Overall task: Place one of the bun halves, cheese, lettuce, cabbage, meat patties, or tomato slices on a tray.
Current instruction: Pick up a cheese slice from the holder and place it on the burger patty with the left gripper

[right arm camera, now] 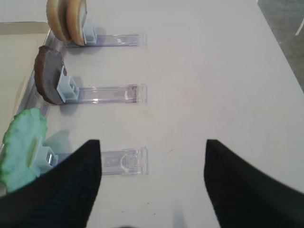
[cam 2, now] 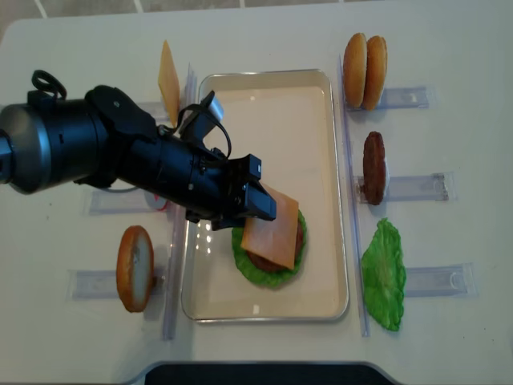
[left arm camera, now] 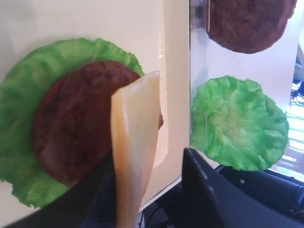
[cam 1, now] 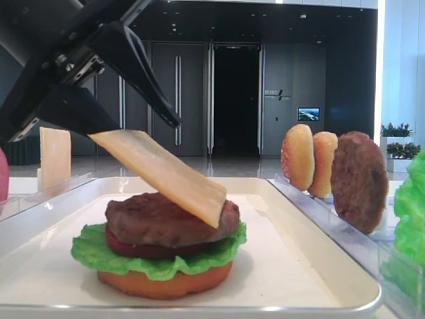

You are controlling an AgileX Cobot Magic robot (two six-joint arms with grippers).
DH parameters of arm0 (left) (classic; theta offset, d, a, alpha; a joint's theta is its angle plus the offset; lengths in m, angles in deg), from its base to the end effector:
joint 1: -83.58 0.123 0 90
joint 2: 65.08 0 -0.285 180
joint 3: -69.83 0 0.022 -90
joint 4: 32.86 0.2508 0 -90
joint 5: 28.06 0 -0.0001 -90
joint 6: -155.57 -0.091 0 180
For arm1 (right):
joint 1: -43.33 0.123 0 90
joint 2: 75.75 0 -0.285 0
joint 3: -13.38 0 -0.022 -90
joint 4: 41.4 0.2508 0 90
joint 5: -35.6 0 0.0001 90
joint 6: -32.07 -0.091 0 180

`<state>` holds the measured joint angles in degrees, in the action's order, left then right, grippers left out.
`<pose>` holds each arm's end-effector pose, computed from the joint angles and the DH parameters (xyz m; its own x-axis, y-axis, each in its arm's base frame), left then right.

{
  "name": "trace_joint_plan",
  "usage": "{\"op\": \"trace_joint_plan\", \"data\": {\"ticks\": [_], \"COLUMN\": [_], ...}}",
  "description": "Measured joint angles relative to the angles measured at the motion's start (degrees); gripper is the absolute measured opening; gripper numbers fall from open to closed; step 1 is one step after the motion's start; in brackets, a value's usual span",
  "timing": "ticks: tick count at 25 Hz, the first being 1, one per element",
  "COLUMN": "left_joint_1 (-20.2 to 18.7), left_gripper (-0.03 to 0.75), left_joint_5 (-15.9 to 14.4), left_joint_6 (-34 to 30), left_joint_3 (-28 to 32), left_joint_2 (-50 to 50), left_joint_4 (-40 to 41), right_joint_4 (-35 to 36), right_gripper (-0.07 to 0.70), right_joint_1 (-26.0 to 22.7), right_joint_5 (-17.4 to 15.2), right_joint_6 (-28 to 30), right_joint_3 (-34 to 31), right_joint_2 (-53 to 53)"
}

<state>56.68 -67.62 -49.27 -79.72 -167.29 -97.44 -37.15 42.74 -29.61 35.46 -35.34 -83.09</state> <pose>0.2387 -0.1799 0.1820 -0.9941 -0.0020 -0.1082 0.0727 0.7279 -0.6818 -0.0092 0.0062 0.2706 -0.5166 -0.0226 -0.8559 -0.0618 0.9980 0.0109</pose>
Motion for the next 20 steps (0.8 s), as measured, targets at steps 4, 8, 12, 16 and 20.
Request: {"op": "trace_joint_plan", "data": {"ticks": [4, 8, 12, 16, 20], "left_joint_1": [0.0, 0.0, 0.0, 0.0, 0.0], "left_gripper": [0.331, 0.337, 0.34, 0.388, 0.468], "left_joint_5": [0.0, 0.0, 0.0, 0.0, 0.2], "left_joint_6": [1.1, 1.4, 1.6, 1.6, 2.2], "left_joint_3": [0.0, 0.0, 0.0, 0.0, 0.0], "left_joint_2": [0.0, 0.0, 0.0, 0.0, 0.0], "left_joint_4": [1.1, 1.7, 2.0, 2.5, 3.3], "right_joint_4": [0.0, 0.0, 0.0, 0.0, 0.0], "right_gripper": [0.471, 0.471, 0.471, 0.471, 0.471], "right_joint_1": [0.0, 0.0, 0.0, 0.0, 0.0], "right_joint_5": [0.0, 0.0, 0.0, 0.0, 0.0], "right_joint_6": [0.0, 0.0, 0.0, 0.0, 0.0], "right_joint_3": [0.0, 0.0, 0.0, 0.0, 0.0], "right_joint_2": [0.0, 0.0, 0.0, 0.0, 0.0]}}
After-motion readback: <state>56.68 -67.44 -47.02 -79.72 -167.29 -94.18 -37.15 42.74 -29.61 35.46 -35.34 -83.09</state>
